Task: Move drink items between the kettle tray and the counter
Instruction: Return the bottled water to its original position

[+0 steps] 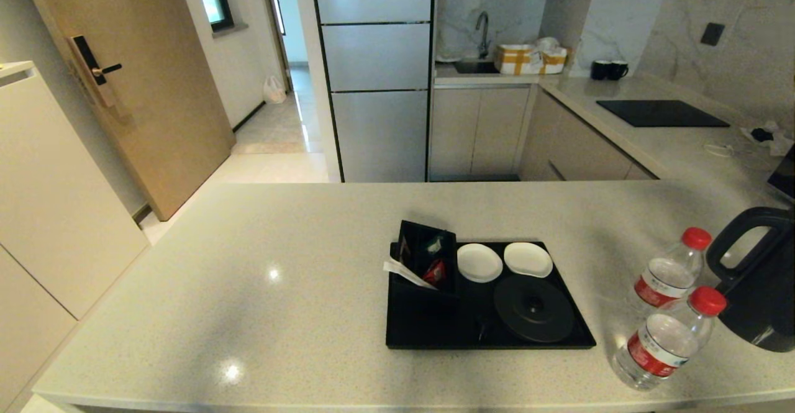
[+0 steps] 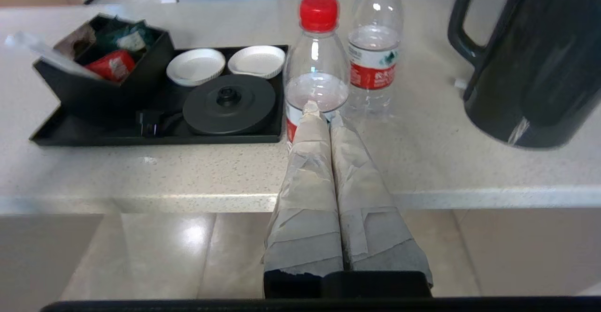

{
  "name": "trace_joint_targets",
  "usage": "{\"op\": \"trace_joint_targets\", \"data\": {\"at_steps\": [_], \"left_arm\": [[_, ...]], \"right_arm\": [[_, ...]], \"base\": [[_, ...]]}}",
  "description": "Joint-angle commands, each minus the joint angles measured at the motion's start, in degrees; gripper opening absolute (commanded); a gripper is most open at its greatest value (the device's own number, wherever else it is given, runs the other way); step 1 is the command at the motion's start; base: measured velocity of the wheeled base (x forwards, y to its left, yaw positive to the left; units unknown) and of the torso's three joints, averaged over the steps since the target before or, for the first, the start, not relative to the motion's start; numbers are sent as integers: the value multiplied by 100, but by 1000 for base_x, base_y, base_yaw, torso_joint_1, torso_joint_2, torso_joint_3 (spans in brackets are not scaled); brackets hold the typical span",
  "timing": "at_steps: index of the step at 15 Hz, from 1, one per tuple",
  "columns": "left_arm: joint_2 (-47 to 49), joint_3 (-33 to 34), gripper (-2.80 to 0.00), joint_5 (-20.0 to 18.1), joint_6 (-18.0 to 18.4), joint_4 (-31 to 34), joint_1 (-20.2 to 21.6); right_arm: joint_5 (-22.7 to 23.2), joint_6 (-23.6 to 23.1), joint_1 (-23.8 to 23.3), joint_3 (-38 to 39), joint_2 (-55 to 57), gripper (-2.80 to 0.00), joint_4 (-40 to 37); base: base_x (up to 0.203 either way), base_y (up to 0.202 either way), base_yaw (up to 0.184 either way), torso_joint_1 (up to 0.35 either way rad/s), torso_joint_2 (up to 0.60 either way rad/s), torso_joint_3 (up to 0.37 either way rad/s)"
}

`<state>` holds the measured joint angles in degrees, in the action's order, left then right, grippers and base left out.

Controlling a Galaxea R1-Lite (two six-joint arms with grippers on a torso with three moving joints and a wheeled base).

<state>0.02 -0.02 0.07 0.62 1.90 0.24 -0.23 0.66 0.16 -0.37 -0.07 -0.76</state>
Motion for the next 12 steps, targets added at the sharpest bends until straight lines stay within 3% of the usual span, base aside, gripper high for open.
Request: {"op": "trace_joint_targets", "data": {"at_steps": [1, 12], "left_arm": [[-2, 2, -280, 1, -1, 3, 2], [-2, 2, -280, 1, -1, 3, 2]], "right_arm": [[-12, 22, 2, 10, 7, -280, 23], [-3, 22, 1, 10, 25, -280, 23]], "base": [[0, 0, 0, 0, 0, 0], [0, 0, 0, 0, 0, 0]]}}
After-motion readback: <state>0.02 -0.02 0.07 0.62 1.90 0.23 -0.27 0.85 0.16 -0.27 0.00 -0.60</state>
